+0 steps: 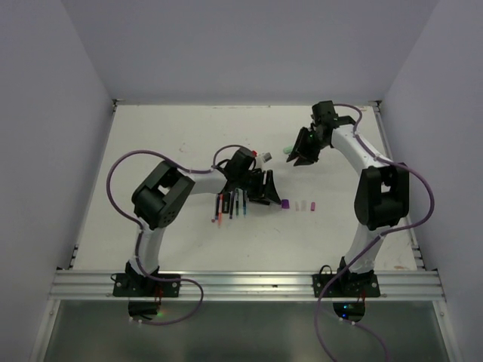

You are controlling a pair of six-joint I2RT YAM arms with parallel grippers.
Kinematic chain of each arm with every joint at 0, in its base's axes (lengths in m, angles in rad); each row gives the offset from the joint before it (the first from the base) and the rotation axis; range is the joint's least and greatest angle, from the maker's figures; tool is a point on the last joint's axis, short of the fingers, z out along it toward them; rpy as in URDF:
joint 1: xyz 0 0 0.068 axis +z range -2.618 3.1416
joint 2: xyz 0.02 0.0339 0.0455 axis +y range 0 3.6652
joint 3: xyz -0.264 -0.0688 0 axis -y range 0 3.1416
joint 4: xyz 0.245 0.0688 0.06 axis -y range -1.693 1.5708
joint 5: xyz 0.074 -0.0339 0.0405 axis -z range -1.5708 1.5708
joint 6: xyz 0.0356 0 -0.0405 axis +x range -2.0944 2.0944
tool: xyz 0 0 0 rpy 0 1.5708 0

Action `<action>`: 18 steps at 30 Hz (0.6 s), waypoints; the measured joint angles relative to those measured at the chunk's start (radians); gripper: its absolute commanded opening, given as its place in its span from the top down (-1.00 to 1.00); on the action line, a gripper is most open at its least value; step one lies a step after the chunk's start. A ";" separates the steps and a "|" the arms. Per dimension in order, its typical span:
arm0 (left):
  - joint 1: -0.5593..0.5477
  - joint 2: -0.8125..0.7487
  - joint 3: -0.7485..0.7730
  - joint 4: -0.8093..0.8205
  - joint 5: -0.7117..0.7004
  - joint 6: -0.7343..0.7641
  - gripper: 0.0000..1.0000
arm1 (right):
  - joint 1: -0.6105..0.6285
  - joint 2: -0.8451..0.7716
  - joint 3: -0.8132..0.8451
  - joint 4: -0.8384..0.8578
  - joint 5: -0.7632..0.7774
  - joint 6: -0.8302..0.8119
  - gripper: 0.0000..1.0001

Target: Open the pen caps

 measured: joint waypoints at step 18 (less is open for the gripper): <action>0.000 -0.060 0.010 -0.118 -0.160 0.021 -0.29 | -0.035 0.118 0.080 0.001 0.111 0.128 0.29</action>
